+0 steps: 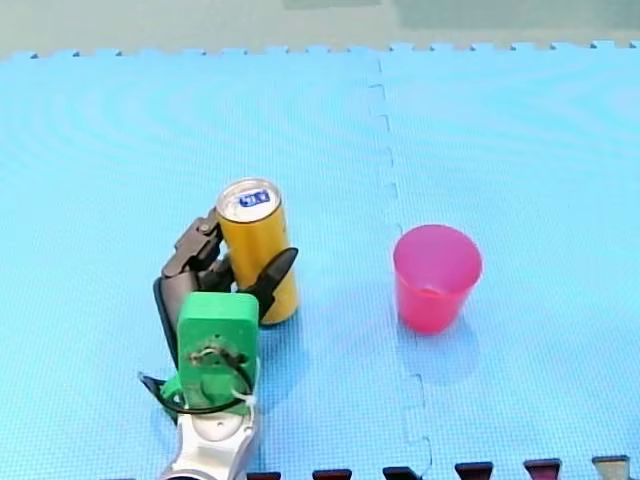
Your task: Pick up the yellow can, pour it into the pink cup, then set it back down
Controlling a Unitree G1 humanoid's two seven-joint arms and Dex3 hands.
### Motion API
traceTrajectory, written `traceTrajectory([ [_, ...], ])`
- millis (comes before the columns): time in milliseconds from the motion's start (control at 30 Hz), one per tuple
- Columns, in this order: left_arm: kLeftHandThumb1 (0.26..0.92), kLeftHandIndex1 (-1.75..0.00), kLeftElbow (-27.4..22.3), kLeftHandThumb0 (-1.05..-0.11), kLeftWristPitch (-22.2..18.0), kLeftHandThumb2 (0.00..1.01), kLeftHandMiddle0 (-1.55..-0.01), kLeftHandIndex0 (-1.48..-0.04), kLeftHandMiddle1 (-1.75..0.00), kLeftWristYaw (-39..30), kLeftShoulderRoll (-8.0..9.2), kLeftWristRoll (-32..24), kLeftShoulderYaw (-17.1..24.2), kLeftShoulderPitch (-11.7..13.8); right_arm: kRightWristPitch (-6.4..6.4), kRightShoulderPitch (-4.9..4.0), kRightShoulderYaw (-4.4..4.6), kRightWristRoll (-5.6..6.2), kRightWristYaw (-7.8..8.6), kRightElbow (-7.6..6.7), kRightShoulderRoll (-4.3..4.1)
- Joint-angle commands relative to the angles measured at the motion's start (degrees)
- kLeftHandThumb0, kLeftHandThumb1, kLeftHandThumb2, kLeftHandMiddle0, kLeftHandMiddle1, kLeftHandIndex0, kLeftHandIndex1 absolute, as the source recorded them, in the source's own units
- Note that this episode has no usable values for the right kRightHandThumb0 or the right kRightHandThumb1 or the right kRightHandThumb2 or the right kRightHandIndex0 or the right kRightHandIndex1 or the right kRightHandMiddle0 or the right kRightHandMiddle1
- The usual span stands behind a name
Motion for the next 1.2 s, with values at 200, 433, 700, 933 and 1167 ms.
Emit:
traceTrajectory([
  [200, 0.863, 0.0, -0.17, -0.346, -1.32, 0.0, -1.27, -1.15, 0.0, -4.44, -0.4, -2.43, 1.72, 0.2, 0.04, -0.02, -0.09, 0.12, -0.05, -0.26, -0.46],
  [433, 0.867, 0.0, -0.11, -0.343, -1.63, 0.0, -1.26, -1.15, 0.0, -3.81, -0.36, -1.78, 1.76, 0.37, -0.02, 0.1, -0.12, 0.17, -0.06, -0.34, -0.42],
  [700, 0.87, 0.0, 0.02, -0.331, -0.97, 0.0, -1.14, -1.04, 0.0, 4.95, 0.8, 4.31, -2.0, 0.49, 0.01, 0.08, -0.1, 0.18, -0.03, -0.43, -0.42],
  [933, 0.843, 0.0, 0.08, -0.434, 3.9, 0.0, -1.01, -1.0, 0.0, 26.73, 3.94, 19.01, -11.97, -0.28, -0.12, 0.13, -0.02, 0.06, -0.34, -0.46, -0.29],
  [1167, 0.799, 0.0, 0.41, -0.618, 7.18, 0.0, -0.68, -0.69, 0.0, 37.03, 5.6, 26.61, -17.59, -0.97, -0.2, 0.03, -0.2, 0.36, -0.08, -0.52, 0.0],
])
